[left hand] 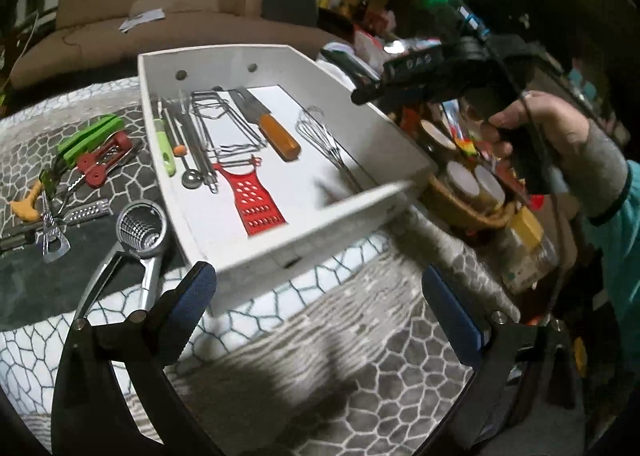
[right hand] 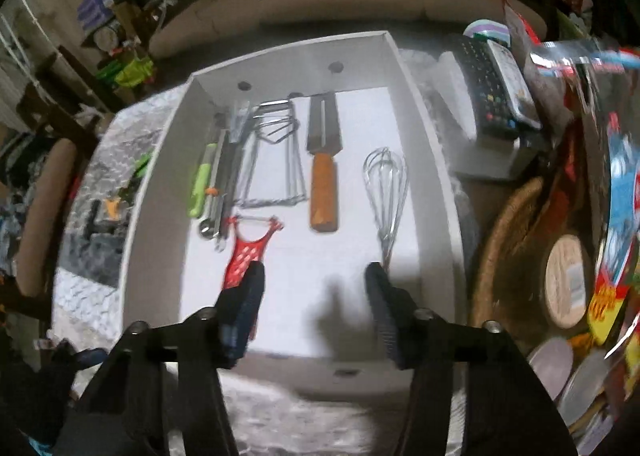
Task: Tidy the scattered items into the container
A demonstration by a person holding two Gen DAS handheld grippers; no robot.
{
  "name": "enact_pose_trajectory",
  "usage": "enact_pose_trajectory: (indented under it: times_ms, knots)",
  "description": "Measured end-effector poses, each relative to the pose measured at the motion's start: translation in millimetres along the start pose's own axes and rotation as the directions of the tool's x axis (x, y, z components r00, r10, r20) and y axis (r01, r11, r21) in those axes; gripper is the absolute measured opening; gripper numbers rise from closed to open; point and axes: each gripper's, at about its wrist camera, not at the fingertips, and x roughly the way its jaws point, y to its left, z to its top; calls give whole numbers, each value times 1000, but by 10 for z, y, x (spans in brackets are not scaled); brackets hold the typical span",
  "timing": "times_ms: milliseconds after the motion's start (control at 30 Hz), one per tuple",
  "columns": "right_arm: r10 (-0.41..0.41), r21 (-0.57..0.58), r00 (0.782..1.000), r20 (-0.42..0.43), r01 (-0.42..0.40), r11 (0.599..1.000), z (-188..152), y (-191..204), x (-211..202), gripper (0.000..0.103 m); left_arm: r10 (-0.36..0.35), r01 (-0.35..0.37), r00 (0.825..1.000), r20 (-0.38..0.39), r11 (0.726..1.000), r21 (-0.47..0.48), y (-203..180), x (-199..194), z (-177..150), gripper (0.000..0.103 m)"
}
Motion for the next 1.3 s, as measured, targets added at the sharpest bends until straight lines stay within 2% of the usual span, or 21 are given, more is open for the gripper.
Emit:
enact_pose_trajectory:
  times_ms: [267,400,567,700,733,767,800,967,1067,1133,1200,1267,1300]
  knots:
    - [-132,-35,989,-63,130,991,388,-42,607,37,-26,27,998,63,999,-20,111,8,377,103]
    - [-223,-113,972,-73,214,970,532,43,937,36,-48,50,997,63,998,-30,141,69,381,103]
    - [-280,-157,954,-110,261,952,662,67,1267,34,-47,47,999,24,998,-33,217,210,315,103]
    - [-315,-161,938,-146,291,943,697,-10,1475,34,-53,54,998,28,997,-62,296,240,334,103]
    - [-312,-158,938,-151,288,944,695,-30,1497,30,-53,55,998,29,996,-64,297,240,342,103]
    - [-312,-160,938,-150,288,944,692,-39,1501,21,-56,58,998,31,996,-65,295,241,344,103]
    - [-304,-165,942,-145,280,946,688,-40,1474,17,-61,63,998,31,996,-68,291,246,344,103]
    - [-232,-151,971,-64,220,964,676,-15,1082,17,-99,99,995,9,991,-87,236,296,316,103]
    - [-179,-141,983,36,183,973,680,3,646,18,-149,147,989,-7,981,-127,218,339,310,103]
    - [-159,-147,980,116,176,973,674,23,299,18,-228,220,973,-17,953,-207,255,383,316,103]
    - [-159,-159,967,198,192,968,746,120,-39,18,-266,255,964,-10,933,-253,286,388,330,103]
    - [-156,-172,948,278,208,963,768,190,-304,18,-262,253,965,5,927,-275,311,360,355,103]
    - [-156,-187,930,333,227,956,765,249,-460,18,-253,246,967,10,928,-279,314,343,363,103]
